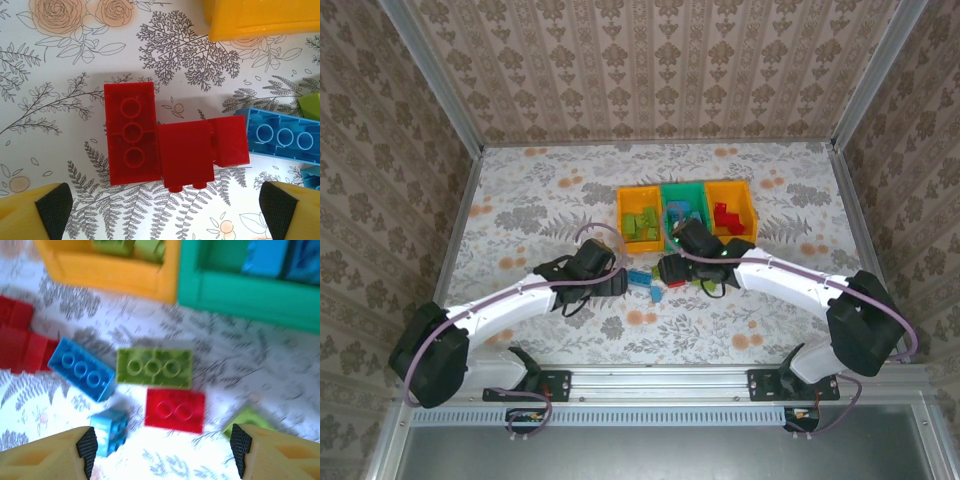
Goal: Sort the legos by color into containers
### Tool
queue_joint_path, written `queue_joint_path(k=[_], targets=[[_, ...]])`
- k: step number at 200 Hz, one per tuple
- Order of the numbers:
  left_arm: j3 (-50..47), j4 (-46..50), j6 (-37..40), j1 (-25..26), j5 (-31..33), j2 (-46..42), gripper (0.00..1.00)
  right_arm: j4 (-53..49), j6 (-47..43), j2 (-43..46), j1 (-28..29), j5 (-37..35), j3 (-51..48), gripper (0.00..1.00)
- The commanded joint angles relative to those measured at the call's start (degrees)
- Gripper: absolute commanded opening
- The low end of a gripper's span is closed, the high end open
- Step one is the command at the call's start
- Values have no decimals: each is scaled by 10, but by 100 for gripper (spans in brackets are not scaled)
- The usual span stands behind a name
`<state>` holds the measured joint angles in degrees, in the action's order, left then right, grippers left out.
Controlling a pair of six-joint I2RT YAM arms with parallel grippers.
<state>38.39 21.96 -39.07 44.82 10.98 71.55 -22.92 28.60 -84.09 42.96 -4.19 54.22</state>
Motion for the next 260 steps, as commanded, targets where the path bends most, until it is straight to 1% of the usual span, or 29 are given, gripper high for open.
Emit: queue_joint_path(k=[1,38,74,103,120,136,149,165,180,197,209,223,232,260], targets=[[-16,24,-11,-6,17,-13,100,13,45,-23,40,-20,-5,72],[-27,25,-16,-7,18,-24,100,12,62,-62,91,-28,3,69],[-28,28,-18,-9,19,-36,100,-1,64,-109,104,-25,26,65],[-32,29,-19,-9,20,-46,100,-9,61,-149,106,-27,47,59],[-35,29,-19,-10,21,-51,100,-13,61,-158,106,-28,55,51],[-38,30,-20,-10,20,-56,100,-11,63,-146,106,-32,54,38],[-39,30,-20,-11,21,-59,100,-16,60,-124,106,-40,53,30],[-39,29,-18,-11,20,-62,100,-24,50,-87,99,-48,54,27],[-38,25,-14,-10,16,-65,100,-27,40,-52,70,-44,55,27],[-35,18,-9,-10,10,-65,100,-18,25,-22,9,-27,56,27],[-33,11,-5,-9,6,-64,100,-16,8,-21,-35,-23,68,27],[-31,4,-2,-7,1,-63,100,-26,-15,-45,-85,-20,102,27],[-29,0,-1,-5,0,-62,100,-35,-28,-68,-108,-15,130,27],[-25,-2,0,3,3,-58,100,-58,-60,-154,-143,-11,229,27]])
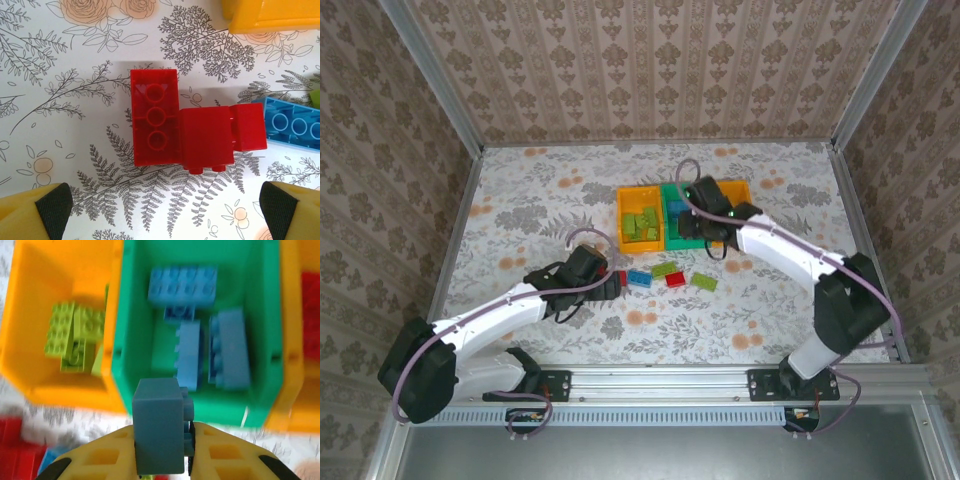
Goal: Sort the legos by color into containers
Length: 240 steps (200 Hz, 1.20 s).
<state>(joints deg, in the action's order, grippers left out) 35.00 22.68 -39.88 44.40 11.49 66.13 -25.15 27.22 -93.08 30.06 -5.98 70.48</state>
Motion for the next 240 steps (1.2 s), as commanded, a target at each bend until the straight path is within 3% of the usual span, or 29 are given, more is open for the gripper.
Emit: queue_joint_path(k=[1,47,67,81,90,136,178,208,240], targets=[[9,-10,8,7,-3,-4,100,-36,-46,-67,-16,6,69,28],[11,-7,10,10,1,0,100,-53,-43,-183,-60,16,189,37],[12,-5,9,11,2,0,100,-53,-42,-197,-64,15,204,47],[12,-5,9,11,2,-1,100,-53,-41,-192,-64,19,200,63],[12,-6,9,12,2,-1,100,-53,-41,-181,-64,23,194,68],[9,-10,5,14,4,1,100,-28,-52,-70,-38,32,100,71],[4,-1,-12,12,29,-14,100,24,-137,12,56,47,-26,71],[-10,8,-19,8,40,-45,100,84,-212,13,104,86,-90,71],[-27,23,-26,-1,40,-74,100,86,-297,-33,132,110,-74,71]])
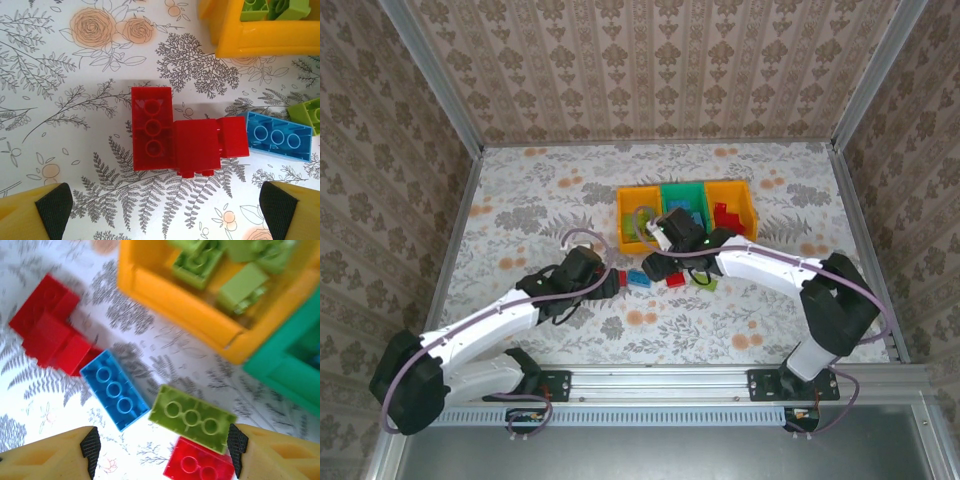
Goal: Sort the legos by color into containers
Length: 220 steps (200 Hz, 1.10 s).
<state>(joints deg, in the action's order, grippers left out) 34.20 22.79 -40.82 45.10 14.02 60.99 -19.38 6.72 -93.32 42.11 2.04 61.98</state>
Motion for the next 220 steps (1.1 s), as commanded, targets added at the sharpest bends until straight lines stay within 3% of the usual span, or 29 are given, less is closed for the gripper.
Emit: queue_joint_path(k=[1,111,220], targets=[[-19,22,-17,-8,15,-24,100,28,-94,-32,12,30,12,71],[-75,52,-45,-37,14,-109,100,2,-180,-133,51,65,86,71],[-85,55,-47,-48,4,-134,100,-29,-182,-184,54,37,105,51]])
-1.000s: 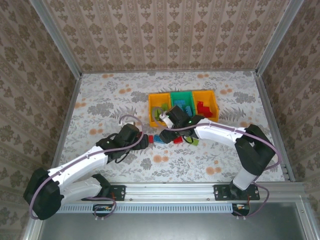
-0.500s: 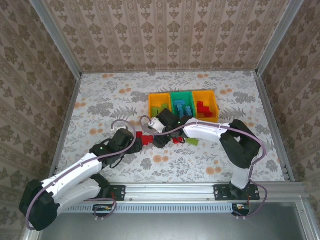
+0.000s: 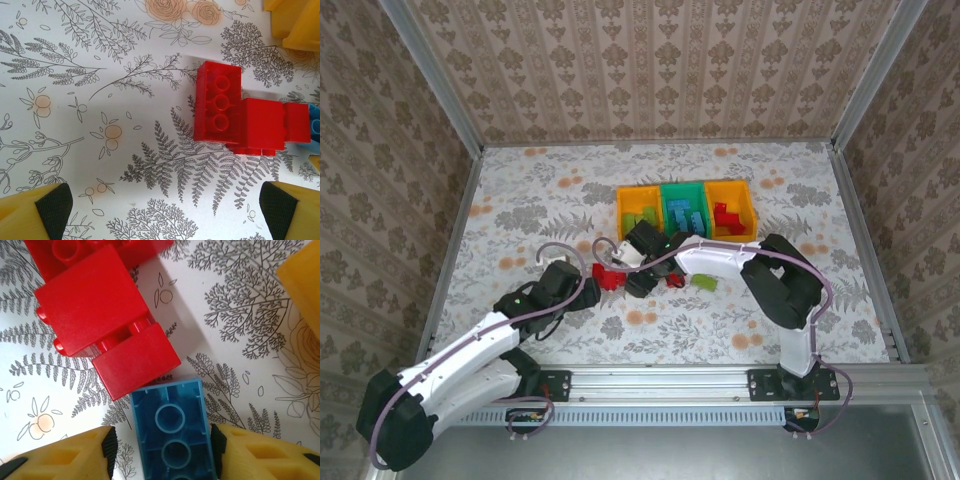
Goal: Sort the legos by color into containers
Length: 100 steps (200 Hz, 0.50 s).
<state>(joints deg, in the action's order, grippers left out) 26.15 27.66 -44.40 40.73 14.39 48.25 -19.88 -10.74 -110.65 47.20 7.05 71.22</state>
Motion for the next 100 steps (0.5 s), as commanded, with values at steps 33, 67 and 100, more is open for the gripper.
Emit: queue_joint_path(k=[33,67,100], targets=[[-4,7,-10,-7,-1,-6,100,-17,-1,-3,4,-21,7,40],[-3,6,-12,-7,-3,-8,100,-11,16,22,4,-23,6,31],[-3,2,-12,-8,-5,-8,100,-10,30,68,2,-18,4,30]])
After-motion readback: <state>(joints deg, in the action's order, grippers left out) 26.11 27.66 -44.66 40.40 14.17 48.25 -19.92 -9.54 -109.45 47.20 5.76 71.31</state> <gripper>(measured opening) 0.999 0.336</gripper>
